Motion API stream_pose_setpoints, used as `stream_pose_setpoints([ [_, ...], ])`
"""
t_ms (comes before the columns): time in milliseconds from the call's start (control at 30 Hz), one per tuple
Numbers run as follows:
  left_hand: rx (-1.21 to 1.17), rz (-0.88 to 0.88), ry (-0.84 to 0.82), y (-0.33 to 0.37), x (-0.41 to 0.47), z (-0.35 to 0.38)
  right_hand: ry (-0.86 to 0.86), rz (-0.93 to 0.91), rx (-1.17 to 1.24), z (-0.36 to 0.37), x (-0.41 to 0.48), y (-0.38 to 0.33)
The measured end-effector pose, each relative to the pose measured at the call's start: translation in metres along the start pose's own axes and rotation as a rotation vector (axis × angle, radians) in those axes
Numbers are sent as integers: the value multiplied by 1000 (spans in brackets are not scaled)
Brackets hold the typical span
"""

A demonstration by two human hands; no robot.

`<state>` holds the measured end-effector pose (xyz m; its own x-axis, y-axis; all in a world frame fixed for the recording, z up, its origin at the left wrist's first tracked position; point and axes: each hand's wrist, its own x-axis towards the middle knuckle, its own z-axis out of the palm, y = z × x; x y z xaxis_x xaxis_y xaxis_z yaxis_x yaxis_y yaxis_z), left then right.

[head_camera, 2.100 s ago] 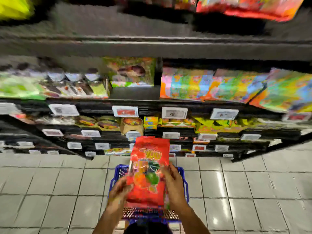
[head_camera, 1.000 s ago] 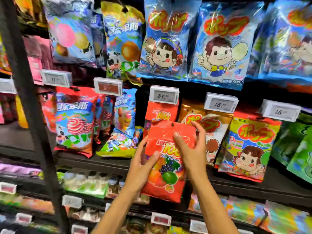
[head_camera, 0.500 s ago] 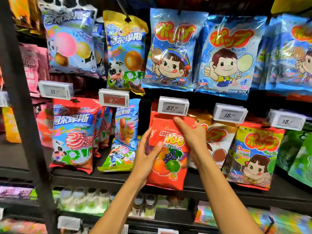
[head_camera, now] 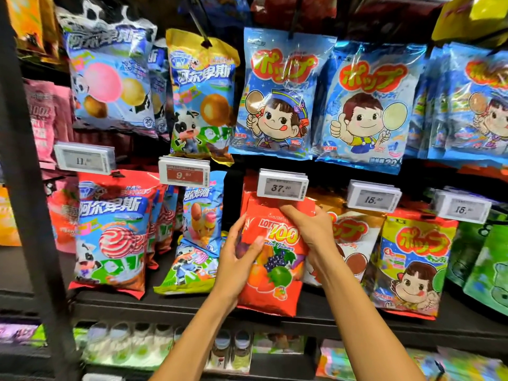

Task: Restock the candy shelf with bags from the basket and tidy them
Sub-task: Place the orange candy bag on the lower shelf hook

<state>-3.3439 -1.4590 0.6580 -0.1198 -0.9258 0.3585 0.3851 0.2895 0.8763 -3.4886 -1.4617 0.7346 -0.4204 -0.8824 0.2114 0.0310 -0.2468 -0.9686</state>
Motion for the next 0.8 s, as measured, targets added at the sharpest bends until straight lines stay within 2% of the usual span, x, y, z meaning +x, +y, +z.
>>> stream_pose_setpoints([
  [567, 76, -21, 22, -15, -14, -7, -81, 121, 38, -1, -13, 8],
  [800, 99, 67, 21, -5, -1, -2, -19, 64, 40, -1, -2, 1],
])
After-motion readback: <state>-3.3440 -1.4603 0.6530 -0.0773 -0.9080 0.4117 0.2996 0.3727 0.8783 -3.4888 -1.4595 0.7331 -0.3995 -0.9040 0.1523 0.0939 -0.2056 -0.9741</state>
